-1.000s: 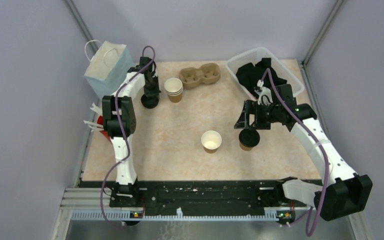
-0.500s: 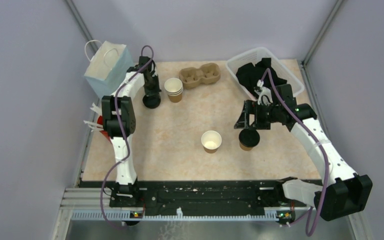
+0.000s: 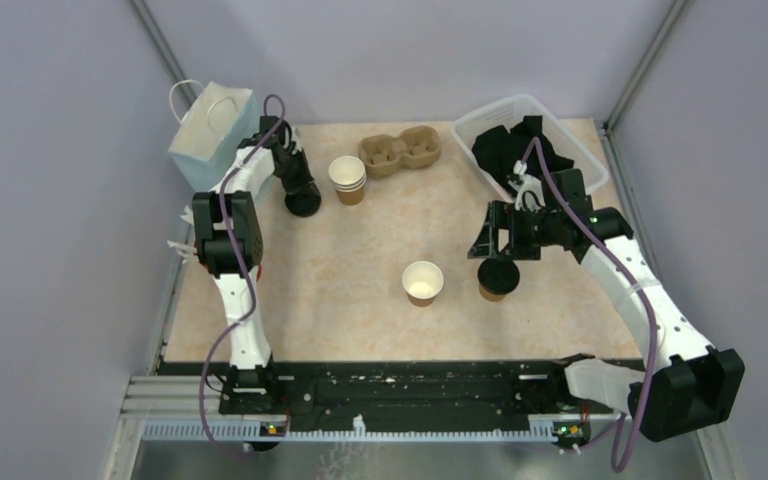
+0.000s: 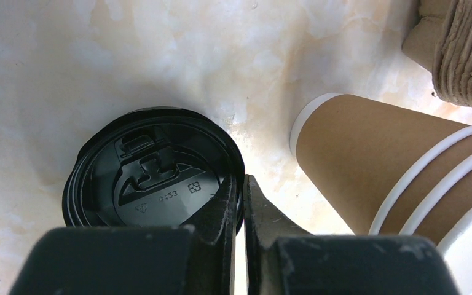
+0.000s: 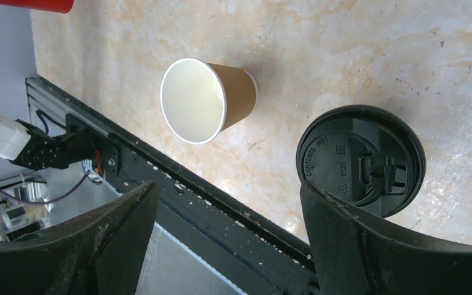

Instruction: Pack the takeout coffee

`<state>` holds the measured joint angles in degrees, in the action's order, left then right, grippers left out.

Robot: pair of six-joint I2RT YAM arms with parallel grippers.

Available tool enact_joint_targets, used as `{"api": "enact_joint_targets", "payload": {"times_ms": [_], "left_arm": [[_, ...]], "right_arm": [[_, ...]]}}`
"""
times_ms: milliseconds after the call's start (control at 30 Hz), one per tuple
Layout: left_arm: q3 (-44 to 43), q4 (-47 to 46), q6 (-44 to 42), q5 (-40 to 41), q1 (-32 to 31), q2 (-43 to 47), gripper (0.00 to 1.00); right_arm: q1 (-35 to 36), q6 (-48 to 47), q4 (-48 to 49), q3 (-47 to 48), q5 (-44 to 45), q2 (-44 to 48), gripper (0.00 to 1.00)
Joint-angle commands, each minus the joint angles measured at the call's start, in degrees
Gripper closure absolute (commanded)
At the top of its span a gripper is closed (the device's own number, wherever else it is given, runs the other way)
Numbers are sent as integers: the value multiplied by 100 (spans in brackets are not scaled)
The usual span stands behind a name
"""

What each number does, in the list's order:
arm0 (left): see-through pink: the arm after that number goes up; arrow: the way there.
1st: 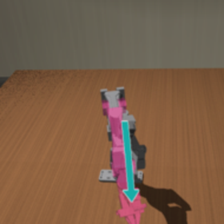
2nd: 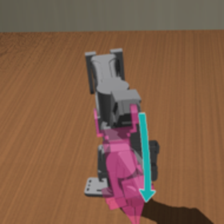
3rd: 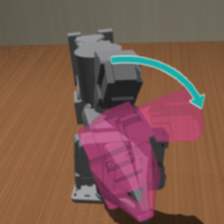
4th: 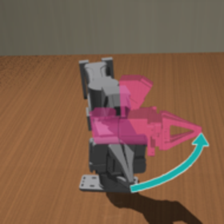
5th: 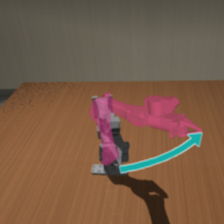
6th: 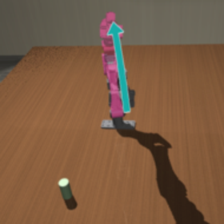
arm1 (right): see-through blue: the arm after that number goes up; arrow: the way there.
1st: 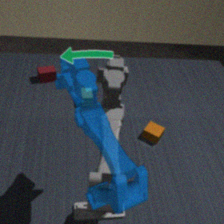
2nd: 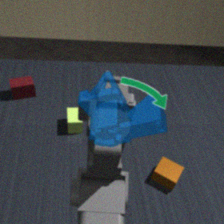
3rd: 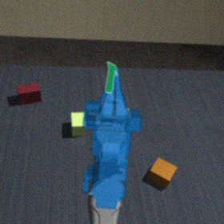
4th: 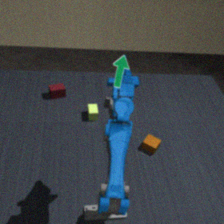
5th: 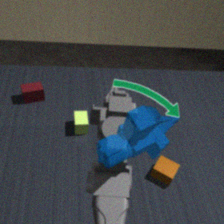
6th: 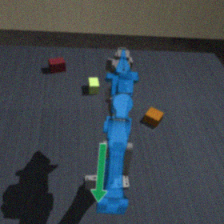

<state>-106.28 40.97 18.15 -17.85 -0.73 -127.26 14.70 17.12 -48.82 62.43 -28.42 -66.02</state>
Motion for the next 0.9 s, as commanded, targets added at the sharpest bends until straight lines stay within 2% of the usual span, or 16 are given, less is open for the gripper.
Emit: {"api": "enact_joint_targets", "payload": {"times_ms": [0, 400, 867], "left_arm": [[50, -248, 92, -427, 31, 64, 90], [115, -300, 127, -547, 38, 22, 82], [134, -353, 169, -663, 33, 11, 78]], "right_arm": [[-48, 32, 159, -27, -75, 80, 15], [-50, -6, 117, 2, -40, 81, 15], [-46, -60, 93, 47, -49, 45, 15]]}}
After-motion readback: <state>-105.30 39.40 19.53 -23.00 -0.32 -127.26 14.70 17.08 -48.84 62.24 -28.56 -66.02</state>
